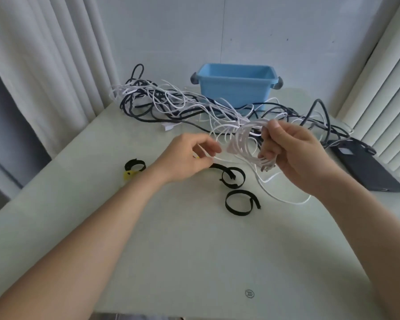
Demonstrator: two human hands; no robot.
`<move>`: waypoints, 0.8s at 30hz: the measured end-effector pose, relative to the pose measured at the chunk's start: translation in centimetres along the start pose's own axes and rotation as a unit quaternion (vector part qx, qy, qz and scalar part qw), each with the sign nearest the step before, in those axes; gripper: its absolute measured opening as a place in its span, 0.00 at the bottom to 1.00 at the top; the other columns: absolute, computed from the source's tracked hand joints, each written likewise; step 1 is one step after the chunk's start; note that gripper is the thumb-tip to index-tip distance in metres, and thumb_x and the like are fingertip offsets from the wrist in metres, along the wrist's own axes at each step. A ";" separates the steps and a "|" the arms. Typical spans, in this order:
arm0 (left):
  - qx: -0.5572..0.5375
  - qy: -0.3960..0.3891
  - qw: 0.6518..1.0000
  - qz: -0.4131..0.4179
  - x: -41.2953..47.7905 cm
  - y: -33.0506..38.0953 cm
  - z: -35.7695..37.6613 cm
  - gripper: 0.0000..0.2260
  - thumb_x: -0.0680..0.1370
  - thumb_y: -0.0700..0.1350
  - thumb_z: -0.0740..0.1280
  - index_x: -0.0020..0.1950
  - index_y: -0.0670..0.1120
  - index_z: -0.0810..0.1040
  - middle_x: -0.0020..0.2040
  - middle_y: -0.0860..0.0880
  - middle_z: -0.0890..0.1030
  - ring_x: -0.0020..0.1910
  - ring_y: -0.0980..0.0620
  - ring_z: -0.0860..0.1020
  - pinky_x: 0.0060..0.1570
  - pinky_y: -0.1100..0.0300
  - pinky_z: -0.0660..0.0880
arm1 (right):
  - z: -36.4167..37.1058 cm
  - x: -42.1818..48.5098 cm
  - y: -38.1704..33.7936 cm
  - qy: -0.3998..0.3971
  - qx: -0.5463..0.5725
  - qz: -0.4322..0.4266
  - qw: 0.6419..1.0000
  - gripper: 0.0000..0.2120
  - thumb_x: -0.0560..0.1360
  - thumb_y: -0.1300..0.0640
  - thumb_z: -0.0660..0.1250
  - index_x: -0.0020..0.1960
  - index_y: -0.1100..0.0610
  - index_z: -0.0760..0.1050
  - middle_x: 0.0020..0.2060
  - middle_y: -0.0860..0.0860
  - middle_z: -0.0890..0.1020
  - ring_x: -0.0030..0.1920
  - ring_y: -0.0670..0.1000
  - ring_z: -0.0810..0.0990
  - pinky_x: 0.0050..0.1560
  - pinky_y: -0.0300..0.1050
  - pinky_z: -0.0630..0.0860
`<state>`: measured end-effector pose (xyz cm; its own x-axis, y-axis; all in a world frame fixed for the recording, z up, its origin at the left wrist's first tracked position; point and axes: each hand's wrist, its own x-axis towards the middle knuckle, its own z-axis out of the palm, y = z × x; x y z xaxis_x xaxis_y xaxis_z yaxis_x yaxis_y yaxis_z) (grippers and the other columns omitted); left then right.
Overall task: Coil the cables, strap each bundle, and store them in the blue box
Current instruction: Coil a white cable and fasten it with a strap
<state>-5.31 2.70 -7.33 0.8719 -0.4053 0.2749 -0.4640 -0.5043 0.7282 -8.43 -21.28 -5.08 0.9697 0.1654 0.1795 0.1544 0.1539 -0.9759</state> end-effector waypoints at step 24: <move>0.214 -0.010 0.975 -0.066 -0.1 -1.4 -0.6 0.10 0.72 0.43 0.76 0.48 0.57 0.85 0.38 0.57 0.82 0.36 0.59 0.80 0.44 0.63 0.74 | -1.0 -0.4 1.7 0.066 -0.078 -0.006 0.995 0.13 0.83 0.52 0.61 0.44 0.58 0.76 0.29 0.55 0.81 0.33 0.57 0.76 0.31 0.45 0.72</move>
<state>-4.66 3.92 -8.03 0.9268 -0.3289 0.1813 -0.3755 -0.8228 0.4267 -8.38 -22.09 -6.99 0.9823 0.0334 0.1842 0.1842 0.0005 -0.9829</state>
